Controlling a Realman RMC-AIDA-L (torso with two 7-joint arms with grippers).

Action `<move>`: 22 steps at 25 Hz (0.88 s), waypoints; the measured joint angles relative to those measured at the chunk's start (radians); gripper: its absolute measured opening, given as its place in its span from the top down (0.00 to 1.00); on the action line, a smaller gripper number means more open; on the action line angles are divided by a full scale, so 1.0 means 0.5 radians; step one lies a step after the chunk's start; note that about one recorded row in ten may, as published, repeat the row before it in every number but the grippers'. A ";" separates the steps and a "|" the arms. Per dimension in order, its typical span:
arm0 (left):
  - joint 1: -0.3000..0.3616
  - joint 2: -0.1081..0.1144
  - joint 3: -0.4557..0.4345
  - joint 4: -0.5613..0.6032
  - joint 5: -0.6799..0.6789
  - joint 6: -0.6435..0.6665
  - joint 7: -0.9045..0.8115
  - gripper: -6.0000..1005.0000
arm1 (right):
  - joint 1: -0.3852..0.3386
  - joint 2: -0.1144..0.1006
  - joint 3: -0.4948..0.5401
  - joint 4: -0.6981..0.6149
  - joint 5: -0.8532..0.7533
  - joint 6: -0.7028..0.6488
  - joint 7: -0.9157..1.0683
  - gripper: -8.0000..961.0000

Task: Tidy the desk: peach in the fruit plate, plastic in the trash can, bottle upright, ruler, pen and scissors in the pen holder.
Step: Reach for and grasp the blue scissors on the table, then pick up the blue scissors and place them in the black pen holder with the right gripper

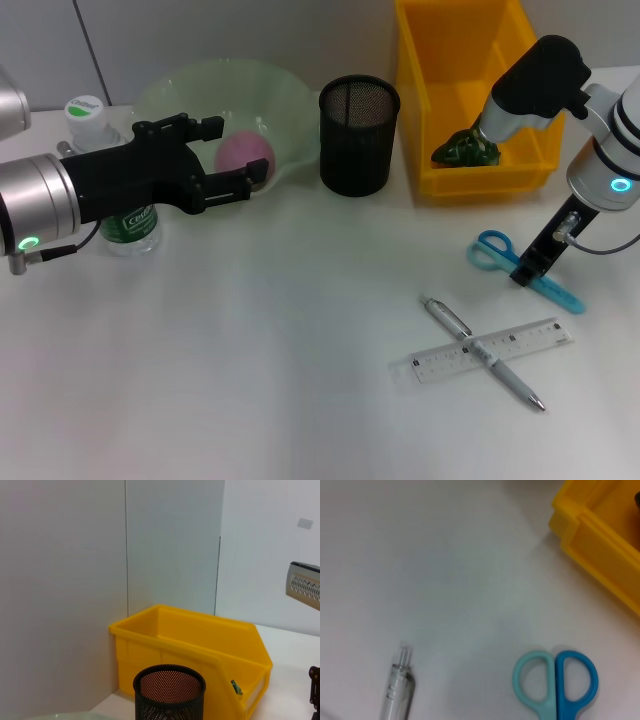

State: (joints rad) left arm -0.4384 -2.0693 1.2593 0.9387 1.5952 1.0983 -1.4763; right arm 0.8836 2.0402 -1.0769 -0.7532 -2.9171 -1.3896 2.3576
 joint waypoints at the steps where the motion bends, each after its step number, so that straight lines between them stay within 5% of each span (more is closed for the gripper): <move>1: -0.002 0.000 0.000 0.000 0.000 0.000 0.000 0.20 | 0.000 0.000 0.000 0.000 0.000 0.000 0.000 0.74; 22: -0.010 0.000 0.000 -0.003 0.007 0.000 0.001 0.20 | -0.031 0.020 0.017 -0.219 0.075 -0.105 -0.015 0.76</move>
State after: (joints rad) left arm -0.4434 -2.0693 1.2593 0.9372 1.5985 1.0983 -1.4756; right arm 0.8682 2.0504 -1.0683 -0.8626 -2.8798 -1.4421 2.3503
